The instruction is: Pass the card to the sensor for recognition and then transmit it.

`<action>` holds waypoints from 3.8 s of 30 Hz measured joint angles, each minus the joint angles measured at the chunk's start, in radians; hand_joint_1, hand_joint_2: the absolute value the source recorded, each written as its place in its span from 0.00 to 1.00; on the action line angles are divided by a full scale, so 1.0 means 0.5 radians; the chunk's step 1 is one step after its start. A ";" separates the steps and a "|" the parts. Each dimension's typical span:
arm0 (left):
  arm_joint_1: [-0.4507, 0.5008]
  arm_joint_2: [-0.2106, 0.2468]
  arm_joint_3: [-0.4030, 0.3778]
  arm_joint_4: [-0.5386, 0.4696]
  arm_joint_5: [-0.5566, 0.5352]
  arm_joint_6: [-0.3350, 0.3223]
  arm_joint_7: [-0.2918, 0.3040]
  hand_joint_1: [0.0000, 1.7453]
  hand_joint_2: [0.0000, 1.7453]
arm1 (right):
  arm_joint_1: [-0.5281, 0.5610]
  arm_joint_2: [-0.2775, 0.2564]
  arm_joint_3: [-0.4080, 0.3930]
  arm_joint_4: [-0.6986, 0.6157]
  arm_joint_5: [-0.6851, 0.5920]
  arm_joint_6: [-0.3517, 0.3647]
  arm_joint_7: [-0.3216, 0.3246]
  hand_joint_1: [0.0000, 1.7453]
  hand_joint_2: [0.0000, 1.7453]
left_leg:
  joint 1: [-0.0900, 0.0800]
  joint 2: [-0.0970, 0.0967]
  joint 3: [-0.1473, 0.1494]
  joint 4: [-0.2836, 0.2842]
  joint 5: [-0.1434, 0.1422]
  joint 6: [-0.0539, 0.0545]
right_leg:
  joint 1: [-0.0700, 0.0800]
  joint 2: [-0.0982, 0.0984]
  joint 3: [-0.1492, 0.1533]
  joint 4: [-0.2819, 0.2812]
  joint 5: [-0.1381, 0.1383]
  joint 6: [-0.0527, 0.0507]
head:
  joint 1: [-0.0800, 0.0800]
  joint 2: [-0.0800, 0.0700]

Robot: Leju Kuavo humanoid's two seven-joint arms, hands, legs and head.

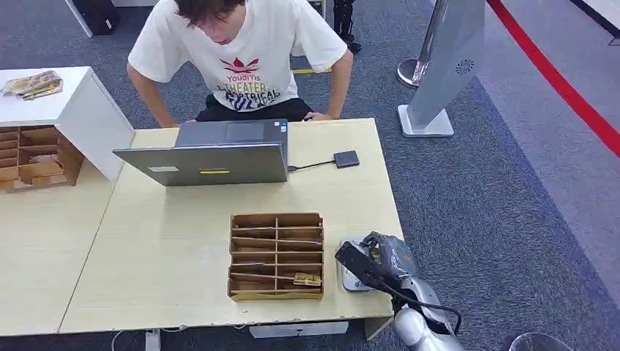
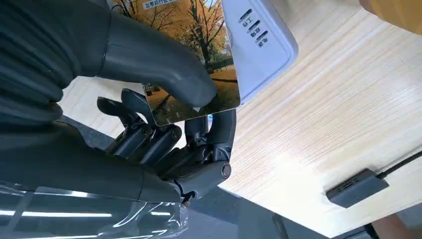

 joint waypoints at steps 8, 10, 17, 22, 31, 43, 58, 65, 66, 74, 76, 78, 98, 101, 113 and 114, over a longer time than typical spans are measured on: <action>0.000 0.000 -0.011 0.000 0.000 0.000 0.002 0.00 1.00 | 0.000 0.000 0.000 -0.001 0.000 0.000 0.000 1.00 1.00 | 0.000 0.000 0.000 0.000 0.000 0.000 | 0.000 0.000 0.000 0.000 0.000 0.000 | 0.000 0.000; 0.000 0.000 -0.012 0.000 0.000 0.000 0.002 0.00 1.00 | 0.000 0.000 0.000 -0.001 0.001 0.000 0.000 1.00 1.00 | 0.000 0.000 0.000 0.000 0.000 0.000 | 0.000 0.000 0.000 0.000 0.000 0.000 | 0.000 0.000; 0.000 0.000 -0.017 0.000 0.000 -0.002 0.002 0.00 1.00 | 0.000 0.000 -0.002 -0.001 0.011 -0.007 0.000 1.00 1.00 | 0.000 0.000 0.000 0.000 0.000 0.000 | 0.000 0.000 0.000 0.000 0.000 0.000 | 0.000 0.000; 0.000 0.000 -0.031 0.000 0.000 -0.002 0.002 0.00 1.00 | 0.003 0.001 -0.005 -0.011 0.018 -0.037 -0.002 1.00 1.00 | 0.000 0.000 0.000 0.000 0.000 0.000 | 0.000 0.000 0.000 0.000 0.000 0.000 | 0.001 0.000; 0.001 0.000 -0.042 0.000 0.024 -0.008 -0.011 0.00 1.00 | 0.063 0.006 -0.010 -0.309 0.085 -0.159 -0.037 1.00 1.00 | 0.000 -0.001 -0.001 0.000 0.000 0.000 | 0.000 0.000 -0.001 0.000 0.000 0.000 | 0.001 0.000; 0.001 -0.003 -0.042 0.000 0.031 -0.002 -0.017 0.00 1.00 | 0.201 0.006 -0.040 -0.905 0.079 -0.438 -0.196 1.00 1.00 | 0.000 0.000 -0.001 0.000 0.000 0.000 | 0.000 0.000 -0.001 0.000 0.000 0.000 | 0.001 0.000; -0.009 -0.004 -0.060 0.000 -0.065 -0.015 -0.008 0.00 1.00 | -0.051 0.044 0.086 -1.047 0.002 -0.345 -0.286 1.00 1.00 | 0.000 0.001 -0.001 0.000 0.003 -0.002 | 0.000 0.003 0.000 0.001 0.001 -0.001 | 0.000 0.000; -0.016 -0.004 -0.063 0.000 -0.205 -0.027 0.011 0.00 1.00 | -0.355 0.095 0.170 -0.853 0.039 -0.291 -0.249 1.00 1.00 | 0.000 0.001 0.000 0.000 0.003 -0.003 | 0.000 0.003 -0.001 0.002 0.002 -0.002 | 0.001 0.000; -0.019 -0.004 -0.063 0.000 -0.229 -0.027 0.017 0.00 1.00 | -0.401 0.104 0.179 -0.823 0.056 -0.288 -0.231 1.00 1.00 | 0.000 0.001 -0.001 0.000 0.003 -0.003 | 0.000 0.003 0.000 0.002 0.002 -0.002 | 0.001 0.000; -0.058 -0.004 -0.063 0.000 -0.371 -0.050 0.075 0.00 1.00 | -0.699 0.198 0.198 -0.600 0.169 -0.291 -0.130 1.00 1.00 | 0.000 0.001 -0.001 0.000 0.004 -0.003 | 0.000 0.003 -0.001 0.002 0.002 -0.002 | 0.001 0.000; -0.071 -0.004 -0.063 0.000 -0.407 -0.054 0.092 0.00 1.00 | -0.783 0.228 0.199 -0.520 0.198 -0.291 -0.107 1.00 1.00 | 0.000 0.001 0.000 0.000 0.004 -0.003 | 0.000 0.003 -0.001 0.002 0.002 -0.002 | 0.000 0.000; -0.082 -0.005 -0.063 0.000 -0.420 -0.056 0.095 0.00 1.00 | -0.830 0.246 0.200 -0.478 0.207 -0.291 -0.099 1.00 1.00 | 0.000 0.000 0.000 0.000 0.004 -0.003 | 0.000 0.002 -0.001 0.002 0.002 -0.002 | 0.001 0.000; -0.095 -0.005 -0.063 0.000 -0.436 -0.069 0.108 0.00 1.00 | -0.896 0.311 0.230 -0.253 0.318 -0.284 -0.056 0.51 1.00 | 0.000 0.000 -0.001 0.000 0.004 -0.003 | 0.000 0.002 -0.001 0.002 0.002 -0.002 | 0.000 0.000; -0.095 -0.005 -0.063 0.000 -0.436 -0.069 0.108 0.00 1.00 | -0.896 0.315 0.232 -0.240 0.319 -0.284 -0.056 0.51 1.00 | 0.000 0.000 -0.001 0.000 0.004 -0.003 | 0.000 0.002 -0.001 0.002 0.002 -0.002 | 0.001 0.000; -0.093 -0.005 -0.063 0.000 -0.400 -0.073 0.099 0.00 1.00 | -0.882 0.315 0.253 -0.208 0.307 -0.199 -0.041 0.00 1.00 | 0.000 0.000 0.000 0.000 0.004 -0.003 | 0.000 0.002 -0.001 0.002 0.002 -0.002 | 0.000 0.000; -0.091 -0.005 -0.063 0.000 -0.387 -0.073 0.089 0.00 1.00 | -0.861 0.315 0.257 -0.214 0.275 -0.198 -0.070 0.00 1.00 | 0.000 0.000 0.000 0.000 0.004 -0.003 | 0.000 0.002 -0.001 0.002 0.002 -0.002 | 0.001 0.000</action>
